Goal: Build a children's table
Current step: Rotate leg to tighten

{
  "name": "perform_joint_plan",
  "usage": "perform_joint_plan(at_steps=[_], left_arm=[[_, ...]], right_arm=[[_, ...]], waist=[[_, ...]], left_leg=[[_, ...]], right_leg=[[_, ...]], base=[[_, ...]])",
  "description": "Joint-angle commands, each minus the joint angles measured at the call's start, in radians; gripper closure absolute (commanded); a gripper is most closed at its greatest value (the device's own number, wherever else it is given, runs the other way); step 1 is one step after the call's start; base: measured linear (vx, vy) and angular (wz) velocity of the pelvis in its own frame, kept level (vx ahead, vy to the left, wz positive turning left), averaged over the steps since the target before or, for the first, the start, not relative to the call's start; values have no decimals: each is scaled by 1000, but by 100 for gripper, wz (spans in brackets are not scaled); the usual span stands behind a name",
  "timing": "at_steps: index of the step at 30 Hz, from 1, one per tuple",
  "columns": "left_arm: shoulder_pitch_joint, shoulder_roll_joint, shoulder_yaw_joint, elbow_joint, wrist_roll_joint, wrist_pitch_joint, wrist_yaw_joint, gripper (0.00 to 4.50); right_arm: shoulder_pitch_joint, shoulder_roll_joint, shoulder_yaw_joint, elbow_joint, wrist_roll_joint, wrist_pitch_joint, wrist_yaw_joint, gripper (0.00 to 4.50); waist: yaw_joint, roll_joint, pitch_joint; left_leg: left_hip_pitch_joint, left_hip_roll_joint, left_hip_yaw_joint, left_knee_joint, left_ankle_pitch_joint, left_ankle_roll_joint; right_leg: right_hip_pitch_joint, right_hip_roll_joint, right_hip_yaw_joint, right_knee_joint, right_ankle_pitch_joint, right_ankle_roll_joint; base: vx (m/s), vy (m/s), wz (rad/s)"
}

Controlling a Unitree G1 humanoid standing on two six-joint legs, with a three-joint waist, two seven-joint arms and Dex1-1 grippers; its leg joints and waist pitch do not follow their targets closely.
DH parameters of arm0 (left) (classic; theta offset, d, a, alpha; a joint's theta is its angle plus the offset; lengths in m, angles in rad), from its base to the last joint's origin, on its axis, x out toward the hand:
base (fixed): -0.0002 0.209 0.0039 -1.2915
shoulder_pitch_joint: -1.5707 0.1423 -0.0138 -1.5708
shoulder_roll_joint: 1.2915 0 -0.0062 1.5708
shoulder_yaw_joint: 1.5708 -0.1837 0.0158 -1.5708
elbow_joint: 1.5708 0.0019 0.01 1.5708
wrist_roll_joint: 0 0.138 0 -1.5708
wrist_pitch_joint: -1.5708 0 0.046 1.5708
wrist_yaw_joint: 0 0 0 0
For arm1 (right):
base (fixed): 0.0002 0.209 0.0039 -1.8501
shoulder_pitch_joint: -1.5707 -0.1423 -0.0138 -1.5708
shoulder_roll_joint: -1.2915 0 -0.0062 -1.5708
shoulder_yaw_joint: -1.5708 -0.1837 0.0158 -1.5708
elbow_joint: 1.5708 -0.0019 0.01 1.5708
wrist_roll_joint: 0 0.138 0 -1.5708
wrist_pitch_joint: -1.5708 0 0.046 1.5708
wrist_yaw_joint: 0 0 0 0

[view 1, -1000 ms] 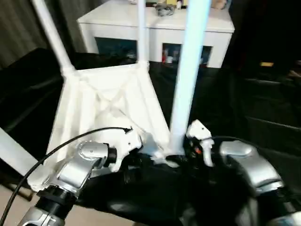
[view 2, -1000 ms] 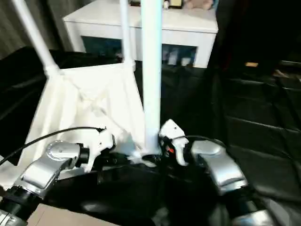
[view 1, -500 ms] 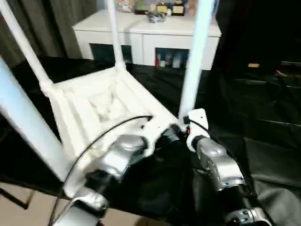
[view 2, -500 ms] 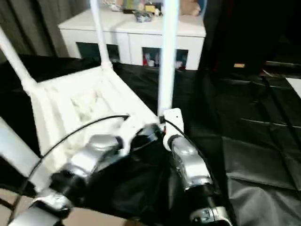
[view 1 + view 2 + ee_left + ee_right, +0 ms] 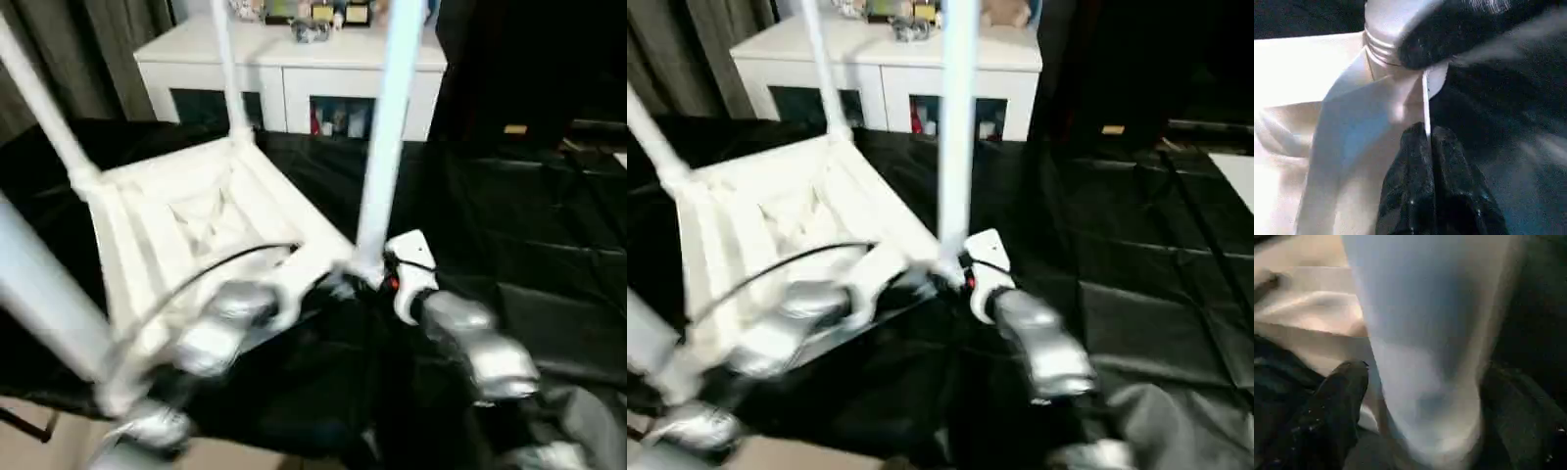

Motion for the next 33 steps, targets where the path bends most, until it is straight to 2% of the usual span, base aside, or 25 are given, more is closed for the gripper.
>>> perform_joint_plan(at_steps=[1,2,3,4,5,6,7,9,11,13,15,16,17,20,21,23,26,33], left_arm=[[52,27,-62,-47,-41,5,-122,450],[57,39,-62,-60,-47,4,-136,450],[63,52,-62,-73,-50,2,-151,450],[69,66,-62,-89,-59,11,-170,450],[75,79,-62,-107,-69,25,-188,450],[83,97,-53,-128,-87,37,-210,450],[84,101,-49,-133,-92,40,-213,450],[85,111,-37,-136,-98,37,-219,450],[85,113,-29,-133,-95,31,-220,450],[83,115,-24,-132,-95,30,-218,450],[80,114,-22,-130,-95,29,-214,450],[79,115,-22,-131,-95,29,-214,450],[79,114,-22,-131,-96,30,-214,450],[80,117,-25,-137,-103,36,-213,450],[80,117,-24,-137,-103,37,-215,450],[79,117,-24,-136,-102,36,-216,450],[79,119,-23,-135,-99,36,-217,450],[89,126,-25,-143,-99,41,-220,450]], right_arm=[[22,-56,38,-73,51,12,164,65],[28,-74,40,-87,67,25,197,65],[33,-93,41,-100,86,42,230,65],[35,-110,45,-107,94,52,254,65],[38,-128,51,-114,98,55,279,65],[46,-168,73,-131,99,53,335,65],[50,-180,80,-137,100,53,353,65],[57,-215,99,-156,111,63,404,65],[58,-225,106,-159,106,64,415,65],[55,-233,117,-154,91,55,418,65],[52,-229,119,-144,81,51,410,65],[45,-217,113,-133,81,63,391,65],[42,-214,113,-128,77,62,384,80],[34,-213,118,-117,77,71,374,80],[34,-215,120,-118,77,73,379,106],[35,-217,124,-118,72,71,382,113],[35,-223,132,-111,58,60,384,146],[42,-236,153,-106,39,45,393,183]], waist=[[11,-16,-44],[16,-13,-45],[21,-12,-50],[25,-10,-55],[25,-10,-55],[27,-12,-54],[32,-10,-57],[33,-10,-56],[33,-11,-52],[32,-13,-47],[32,-12,-44],[29,-12,-44],[29,-12,-44],[26,-12,-44],[26,-12,-45],[26,-12,-46],[27,-13,-48],[28,-14,-48]], left_leg=[[0,29,5,-67,-269,56],[5,29,7,-64,-263,62],[3,29,10,-59,-197,77],[-6,27,8,-54,-125,93],[-6,27,8,-54,-125,93],[-8,26,9,-51,-96,106],[-4,26,9,-47,-75,119],[-4,27,8,-46,-74,126],[-6,28,9,-47,-97,122],[-5,30,8,-54,-157,93],[-3,30,8,-56,-187,77],[-2,30,7,-59,-203,59],[-2,30,6,-60,-206,54],[-4,28,4,-59,-211,41],[-4,28,5,-58,-206,42],[-5,28,5,-56,-192,47],[-6,27,5,-54,-175,55],[-7,27,5,-53,-170,61]], right_leg=[[32,-34,31,-63,-268,-202],[30,-32,33,-59,-241,-212],[37,-31,34,-44,-134,-242],[46,-29,29,-31,-37,-265],[46,-29,29,-31,-37,-265],[47,-28,27,-26,9,-277],[49,-28,26,-21,44,-289],[50,-27,25,-21,46,-294],[50,-31,25,-25,-5,-291],[50,-34,26,-34,-106,-274],[48,-35,28,-39,-157,-260],[47,-34,29,-42,-192,-246],[46,-35,30,-42,-198,-243],[47,-33,30,-40,-197,-235],[47,-33,30,-39,-183,-236],[48,-33,30,-36,-161,-238],[49,-32,29,-34,-138,-244],[50,-33,29,-33,-140,-248]], base=[[73,-28,12],[93,-19,16],[93,-19,16],[86,-4,6],[58,10,-1],[58,10,-1],[0,0,0],[0,0,0],[0,0,0],[0,0,0],[0,0,0],[0,0,0],[0,0,0],[0,0,0],[0,0,0],[0,0,0],[0,0,0],[0,0,0]])
